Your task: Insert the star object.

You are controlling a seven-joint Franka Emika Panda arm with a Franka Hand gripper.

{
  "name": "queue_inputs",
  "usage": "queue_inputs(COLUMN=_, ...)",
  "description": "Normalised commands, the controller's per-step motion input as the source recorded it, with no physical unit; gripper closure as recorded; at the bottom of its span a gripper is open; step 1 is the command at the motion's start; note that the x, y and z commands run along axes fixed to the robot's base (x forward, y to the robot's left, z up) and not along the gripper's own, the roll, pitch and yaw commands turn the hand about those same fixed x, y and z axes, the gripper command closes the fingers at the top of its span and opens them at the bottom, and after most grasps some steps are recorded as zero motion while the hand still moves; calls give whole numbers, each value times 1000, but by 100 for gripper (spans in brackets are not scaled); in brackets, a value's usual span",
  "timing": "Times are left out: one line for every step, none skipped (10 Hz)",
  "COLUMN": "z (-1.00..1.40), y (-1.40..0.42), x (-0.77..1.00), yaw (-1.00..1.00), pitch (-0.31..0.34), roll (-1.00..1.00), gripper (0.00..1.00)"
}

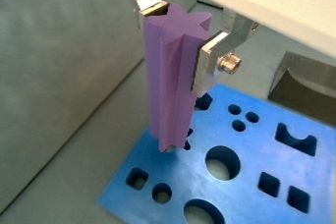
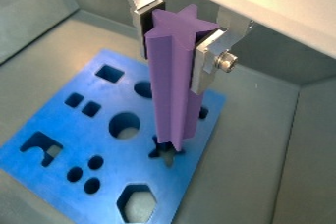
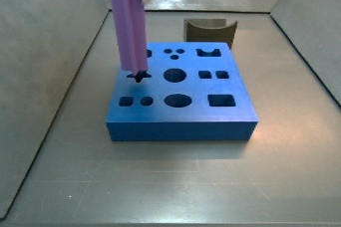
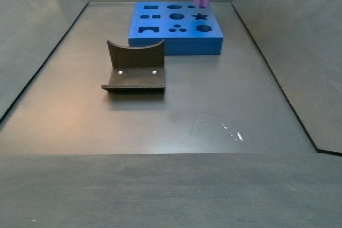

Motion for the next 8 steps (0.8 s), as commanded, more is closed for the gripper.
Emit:
queue_inputs(z=-420, y=89, x=-31, yaw=-29, pitch=-134, roll=30, gripper=100)
queue_inputs(z=-246, y=26, x=17, yaw=0, pitch=0, roll=39, gripper=100)
queue_inputs(z=-223, y=0, x=0, yaw=0, pitch=37, roll=160, gripper=100)
queue_inputs(z=-200, y=66, x=0, yaw=0, pitch=67, roll=214, gripper=100)
queue_inputs(z=-289, y=100, x=0, yaw=-34, pitch=23, roll=220, gripper=100)
queue_inputs(z=-306, y=146, x=0, yaw=-17, pitch=23, roll=237, gripper=100)
queue_inputs(z=-357, y=123, x=0, yaw=0, pitch=0, roll=233, gripper=100)
queue_inputs(z=-443, y=86, x=60, yaw=0, pitch=-19, roll=174, gripper=100)
